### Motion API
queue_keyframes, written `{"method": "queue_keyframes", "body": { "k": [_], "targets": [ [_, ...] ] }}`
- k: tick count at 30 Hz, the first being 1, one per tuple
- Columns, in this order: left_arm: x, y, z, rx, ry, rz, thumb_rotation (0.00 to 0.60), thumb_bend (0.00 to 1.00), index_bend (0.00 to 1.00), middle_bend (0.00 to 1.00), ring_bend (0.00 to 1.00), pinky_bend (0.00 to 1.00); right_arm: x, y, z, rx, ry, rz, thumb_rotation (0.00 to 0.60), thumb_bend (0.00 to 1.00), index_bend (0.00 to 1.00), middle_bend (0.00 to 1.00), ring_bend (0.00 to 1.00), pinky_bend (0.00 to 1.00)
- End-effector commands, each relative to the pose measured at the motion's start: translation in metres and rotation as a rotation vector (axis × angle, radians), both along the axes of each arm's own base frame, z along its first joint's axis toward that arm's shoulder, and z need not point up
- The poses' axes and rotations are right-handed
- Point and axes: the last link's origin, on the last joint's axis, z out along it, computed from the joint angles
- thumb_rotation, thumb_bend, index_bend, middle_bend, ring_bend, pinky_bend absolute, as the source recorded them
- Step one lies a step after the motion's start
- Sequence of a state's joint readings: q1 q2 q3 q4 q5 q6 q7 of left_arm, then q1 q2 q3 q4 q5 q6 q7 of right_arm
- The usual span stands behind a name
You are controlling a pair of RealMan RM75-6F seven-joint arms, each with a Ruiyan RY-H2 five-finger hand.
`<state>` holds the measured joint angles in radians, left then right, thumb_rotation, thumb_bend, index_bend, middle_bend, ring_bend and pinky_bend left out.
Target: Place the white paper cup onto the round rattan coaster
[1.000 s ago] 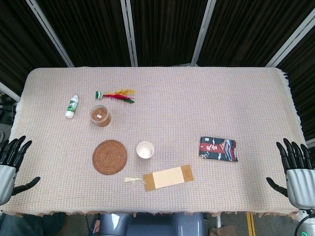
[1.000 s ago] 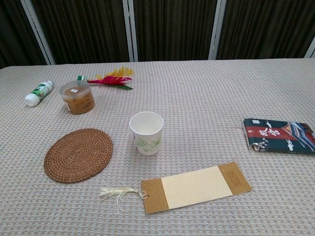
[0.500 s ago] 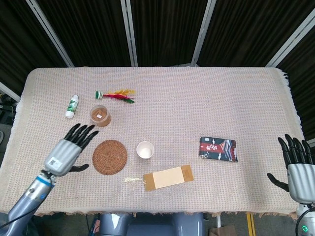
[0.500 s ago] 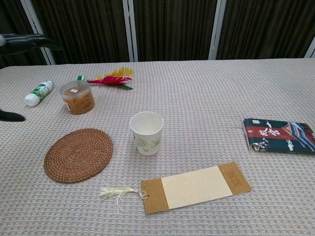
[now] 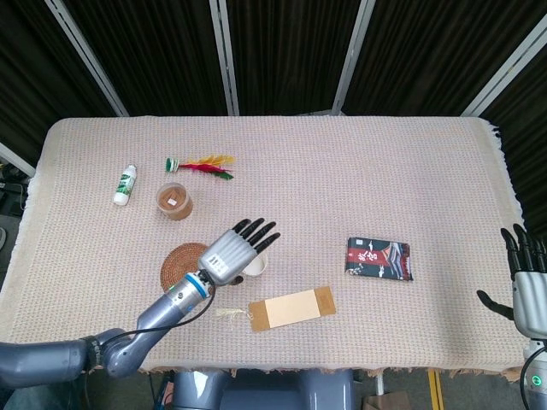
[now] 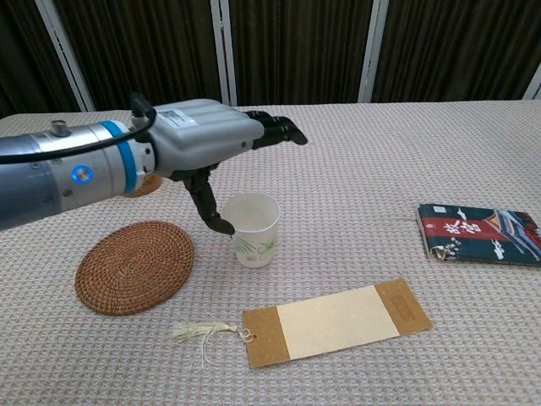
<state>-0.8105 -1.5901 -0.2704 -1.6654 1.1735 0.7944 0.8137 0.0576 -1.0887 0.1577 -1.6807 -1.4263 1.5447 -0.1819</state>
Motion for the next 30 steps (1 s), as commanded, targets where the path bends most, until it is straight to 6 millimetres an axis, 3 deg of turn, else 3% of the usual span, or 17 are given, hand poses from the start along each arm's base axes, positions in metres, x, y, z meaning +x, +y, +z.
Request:
{"method": "queue_keyframes", "body": {
  "k": [1,5,8,10,13,22,30],
  "targets": [
    [0.006,0.004,-0.021,-0.012,0.057,-0.013,0.600,0.00,0.06,0.00,0.04,0.17,-0.002,-0.002,0.001,-0.004,0.001,-0.009,0.600,0.00,0.00,0.00,0.00,0.00],
    [0.008,0.007,-0.038,-0.015,0.086,-0.002,0.600,0.00,0.11,0.07,0.09,0.21,-0.005,-0.005,0.002,-0.005,0.002,-0.025,0.600,0.00,0.00,0.00,0.00,0.00],
    [0.010,0.009,-0.045,-0.017,0.090,0.007,0.600,0.00,0.19,0.21,0.18,0.27,-0.008,-0.006,0.002,-0.009,0.002,-0.034,0.600,0.00,0.00,0.00,0.00,0.00],
    [0.011,0.011,-0.051,-0.018,0.093,0.012,0.600,0.00,0.36,0.35,0.27,0.33,-0.009,-0.007,0.003,-0.011,0.002,-0.039,0.600,0.00,0.00,0.00,0.00,0.00],
    [0.012,0.012,-0.055,-0.021,0.081,0.025,0.600,0.00,0.50,0.46,0.34,0.39,-0.010,-0.009,0.004,-0.015,0.002,-0.044,0.600,0.00,0.00,0.00,0.00,0.00],
    [0.010,0.017,-0.047,0.021,0.068,0.037,0.600,0.00,0.55,0.49,0.37,0.43,-0.012,-0.010,0.007,-0.024,-0.009,-0.049,0.600,0.00,0.00,0.00,0.00,0.00],
    [0.013,0.019,-0.007,0.083,0.013,0.032,0.600,0.00,0.55,0.49,0.37,0.44,-0.008,-0.006,0.005,-0.014,-0.011,-0.033,0.600,0.00,0.00,0.00,0.00,0.00]
  ]
}}
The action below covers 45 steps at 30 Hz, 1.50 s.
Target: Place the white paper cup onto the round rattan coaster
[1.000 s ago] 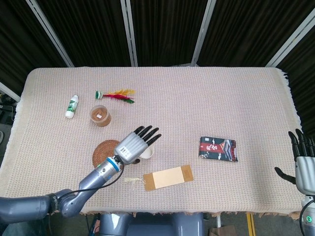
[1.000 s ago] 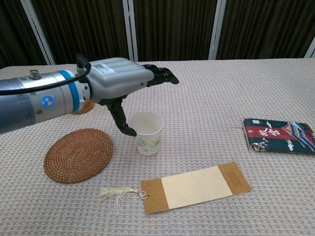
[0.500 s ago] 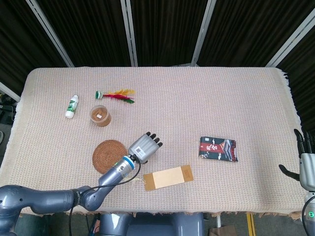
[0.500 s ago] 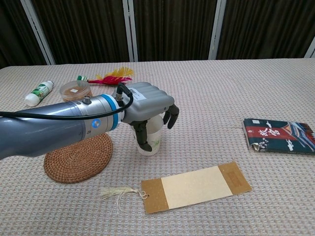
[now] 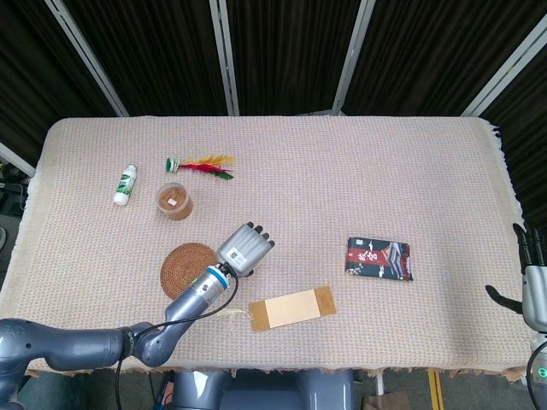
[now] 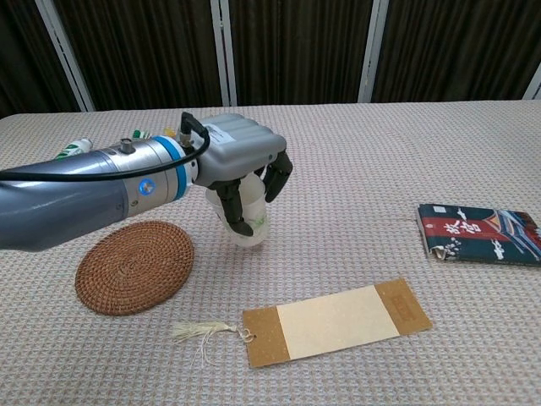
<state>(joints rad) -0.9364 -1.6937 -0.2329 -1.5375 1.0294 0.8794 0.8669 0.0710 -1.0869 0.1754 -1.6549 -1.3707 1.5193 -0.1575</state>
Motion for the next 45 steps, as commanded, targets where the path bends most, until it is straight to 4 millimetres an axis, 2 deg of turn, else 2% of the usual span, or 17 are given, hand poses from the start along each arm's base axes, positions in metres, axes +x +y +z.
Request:
{"method": "queue_keyframes", "body": {
  "k": [1,4,8,12,16,25,38,40,41,43,45],
  "targets": [
    [0.000,0.001,0.027,0.042,-0.029,-0.003,0.600,0.00,0.55,0.49,0.37,0.44,0.002,0.002,-0.001,0.003,0.000,0.007,0.600,0.00,0.00,0.00,0.00,0.00],
    [-0.005,-0.001,0.048,0.069,-0.026,-0.008,0.600,0.00,0.55,0.49,0.37,0.44,0.004,0.003,-0.002,0.008,-0.001,0.016,0.600,0.00,0.00,0.00,0.00,0.00],
    [-0.025,-0.005,0.072,0.085,0.001,0.023,0.600,0.00,0.55,0.49,0.37,0.44,0.007,0.006,-0.003,0.016,-0.001,0.028,0.600,0.00,0.00,0.00,0.00,0.00],
    [-0.055,-0.015,0.090,0.068,0.040,0.083,0.600,0.00,0.55,0.49,0.37,0.44,0.011,0.009,-0.006,0.026,0.000,0.045,0.600,0.00,0.00,0.00,0.00,0.00],
    [-0.084,-0.026,0.100,0.037,0.088,0.129,0.600,0.00,0.54,0.48,0.37,0.44,0.014,0.012,-0.007,0.028,-0.001,0.060,0.600,0.00,0.00,0.00,0.00,0.00],
    [-0.114,-0.035,0.093,-0.023,0.138,0.157,0.600,0.00,0.54,0.48,0.37,0.44,0.018,0.015,-0.010,0.031,0.007,0.073,0.600,0.00,0.00,0.00,0.00,0.00],
    [-0.113,-0.025,0.070,-0.016,0.162,0.134,0.600,0.00,0.52,0.46,0.36,0.43,0.016,0.015,-0.008,0.025,0.008,0.062,0.600,0.00,0.00,0.00,0.00,0.00],
    [-0.112,-0.024,0.066,-0.021,0.167,0.137,0.600,0.00,0.46,0.39,0.29,0.40,0.015,0.014,-0.008,0.029,0.008,0.057,0.600,0.00,0.00,0.00,0.00,0.00],
    [-0.112,-0.024,0.066,-0.021,0.172,0.135,0.600,0.00,0.40,0.32,0.23,0.37,0.015,0.014,-0.008,0.029,0.008,0.056,0.600,0.00,0.00,0.00,0.00,0.00],
    [-0.113,-0.025,0.065,-0.020,0.198,0.123,0.600,0.00,0.20,0.10,0.06,0.25,0.014,0.014,-0.008,0.029,0.009,0.055,0.600,0.00,0.00,0.00,0.00,0.00],
    [-0.113,-0.028,0.066,-0.034,0.201,0.126,0.600,0.00,0.08,0.01,0.00,0.17,0.014,0.014,-0.007,0.027,0.008,0.055,0.600,0.00,0.00,0.00,0.00,0.00]
  ]
}}
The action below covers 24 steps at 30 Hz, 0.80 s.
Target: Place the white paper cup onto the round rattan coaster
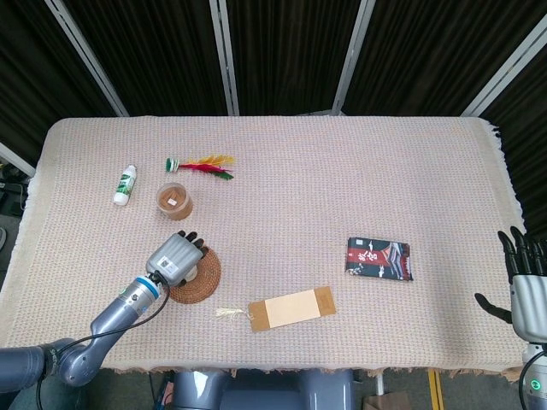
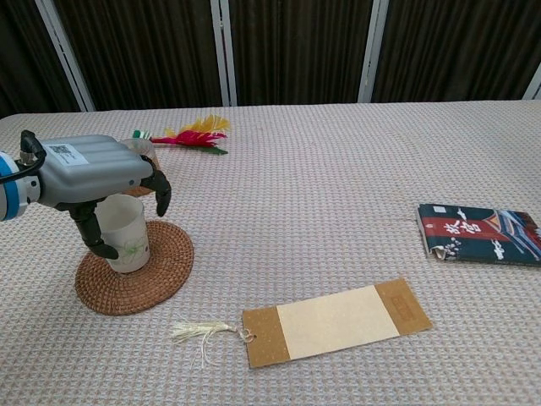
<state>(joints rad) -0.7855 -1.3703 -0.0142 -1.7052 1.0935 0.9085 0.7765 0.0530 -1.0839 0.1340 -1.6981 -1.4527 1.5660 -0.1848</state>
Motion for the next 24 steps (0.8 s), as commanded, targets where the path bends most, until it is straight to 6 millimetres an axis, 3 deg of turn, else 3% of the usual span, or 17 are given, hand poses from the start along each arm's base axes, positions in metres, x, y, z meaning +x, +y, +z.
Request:
{"method": "queue_keyframes", "body": {
  "k": [1,6,12,18,24],
  "targets": [
    [0.001,-0.005,0.002,-0.021,0.000,0.007,0.600,0.00,0.04,0.00,0.00,0.15,0.000,0.000,0.000,-0.001,0.001,-0.001,0.600,0.00,0.00,0.00,0.00,0.00],
    [0.011,-0.011,0.022,-0.005,-0.074,-0.003,0.600,0.00,0.00,0.00,0.00,0.08,0.000,0.000,0.000,0.002,0.000,-0.001,0.600,0.00,0.00,0.00,0.00,0.00],
    [0.011,-0.021,0.083,0.132,-0.240,-0.021,0.600,0.00,0.00,0.00,0.00,0.05,0.005,0.005,0.000,0.004,-0.011,0.027,0.600,0.00,0.00,0.00,0.00,0.00],
    [-0.020,-0.042,0.133,0.306,-0.364,0.042,0.600,0.00,0.00,0.00,0.00,0.03,0.011,0.012,0.002,0.010,-0.031,0.061,0.600,0.00,0.00,0.00,0.00,0.00],
    [-0.068,-0.083,0.152,0.413,-0.391,0.135,0.600,0.00,0.00,0.00,0.00,0.00,0.014,0.017,0.003,0.023,-0.047,0.088,0.600,0.00,0.00,0.00,0.00,0.00]
  ]
}}
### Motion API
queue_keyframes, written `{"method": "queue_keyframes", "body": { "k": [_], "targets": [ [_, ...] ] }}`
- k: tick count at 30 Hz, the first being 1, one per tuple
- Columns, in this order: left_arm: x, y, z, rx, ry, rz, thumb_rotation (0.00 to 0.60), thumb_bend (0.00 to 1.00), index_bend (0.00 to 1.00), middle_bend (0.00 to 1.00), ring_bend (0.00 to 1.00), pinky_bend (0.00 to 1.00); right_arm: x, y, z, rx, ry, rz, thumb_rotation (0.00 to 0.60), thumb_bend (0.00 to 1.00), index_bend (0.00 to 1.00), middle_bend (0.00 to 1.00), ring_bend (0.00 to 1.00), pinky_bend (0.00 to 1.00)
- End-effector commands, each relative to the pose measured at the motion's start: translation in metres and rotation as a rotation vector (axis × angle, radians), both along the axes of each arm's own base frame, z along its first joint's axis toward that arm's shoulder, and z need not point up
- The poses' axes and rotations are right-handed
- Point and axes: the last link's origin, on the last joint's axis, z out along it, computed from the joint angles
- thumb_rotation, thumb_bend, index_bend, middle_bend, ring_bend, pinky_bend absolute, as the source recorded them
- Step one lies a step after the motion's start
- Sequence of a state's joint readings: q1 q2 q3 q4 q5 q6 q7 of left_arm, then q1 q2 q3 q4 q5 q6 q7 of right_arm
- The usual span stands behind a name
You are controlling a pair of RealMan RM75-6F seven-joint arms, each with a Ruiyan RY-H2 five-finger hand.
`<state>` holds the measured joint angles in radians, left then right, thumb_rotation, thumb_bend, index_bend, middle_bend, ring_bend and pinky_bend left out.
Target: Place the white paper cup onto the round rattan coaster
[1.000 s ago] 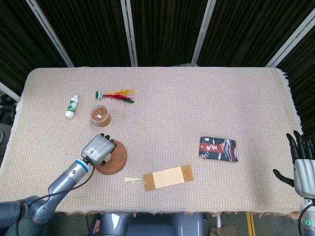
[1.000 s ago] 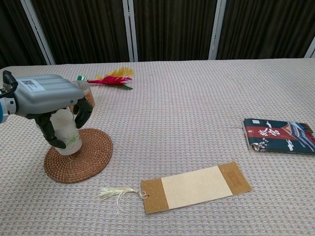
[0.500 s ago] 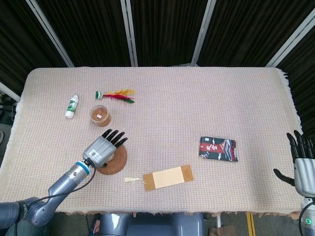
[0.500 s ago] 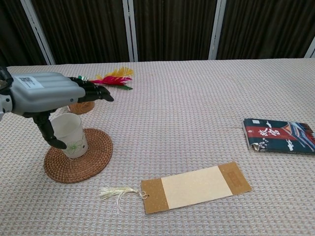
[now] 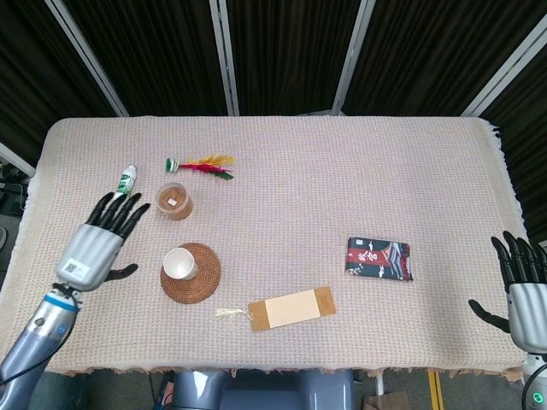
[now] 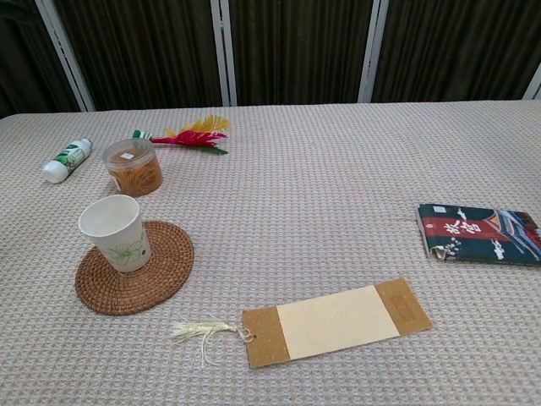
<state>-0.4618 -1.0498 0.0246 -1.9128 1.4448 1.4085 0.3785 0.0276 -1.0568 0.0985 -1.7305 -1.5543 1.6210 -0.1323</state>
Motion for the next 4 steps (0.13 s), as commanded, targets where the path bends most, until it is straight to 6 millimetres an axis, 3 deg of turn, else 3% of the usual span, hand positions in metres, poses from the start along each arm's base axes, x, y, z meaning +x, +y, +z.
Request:
{"method": "queue_keyframes", "body": {
  "k": [1,4],
  "targets": [
    [-0.036,-0.035,0.011,0.040,-0.024,0.074,0.600,0.00,0.00,0.00,0.00,0.00,0.001,0.002,0.000,0.007,-0.007,0.008,0.600,0.00,0.00,0.00,0.00,0.00],
    [-0.054,-0.050,0.005,0.034,-0.028,0.104,0.600,0.00,0.00,0.00,0.00,0.00,0.001,0.003,0.000,0.013,-0.013,0.016,0.600,0.00,0.00,0.00,0.00,0.00]
  ]
}}
